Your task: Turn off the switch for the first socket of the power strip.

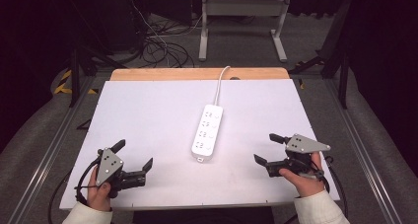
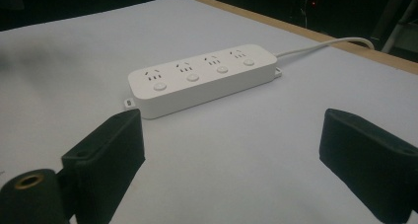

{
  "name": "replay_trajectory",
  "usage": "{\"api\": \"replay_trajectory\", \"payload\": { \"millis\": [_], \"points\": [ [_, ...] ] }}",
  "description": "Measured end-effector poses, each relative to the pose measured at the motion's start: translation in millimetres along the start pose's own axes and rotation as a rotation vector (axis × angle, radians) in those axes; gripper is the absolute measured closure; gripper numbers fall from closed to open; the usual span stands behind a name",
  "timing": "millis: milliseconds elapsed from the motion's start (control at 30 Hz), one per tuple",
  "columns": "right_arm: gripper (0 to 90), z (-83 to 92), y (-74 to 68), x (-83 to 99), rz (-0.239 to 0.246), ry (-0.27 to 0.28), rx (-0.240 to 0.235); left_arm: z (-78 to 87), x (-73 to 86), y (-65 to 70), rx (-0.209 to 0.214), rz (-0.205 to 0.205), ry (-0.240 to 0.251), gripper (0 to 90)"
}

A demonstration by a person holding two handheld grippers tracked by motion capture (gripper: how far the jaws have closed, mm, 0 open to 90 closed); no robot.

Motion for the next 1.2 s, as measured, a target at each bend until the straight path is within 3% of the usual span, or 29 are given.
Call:
{"api": "replay_trajectory", "payload": {
  "millis": [1200],
  "points": [
    [15.0,-52.4,10.0,-63.5,0.068,-0.054,-0.064,-0.2,0.5,-1.0,0.003,0.0,-0.001,0.0]
  ]
}}
Point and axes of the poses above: each handheld gripper's, and its own axes: z roughly backward along the jaws, x roughly out of its underside, y roughly to its right, the point moved 1 cm from there along -z, roughly forward along the jaws, and after that the axes turned 13 degrees about -x, right-handed, at the moved point
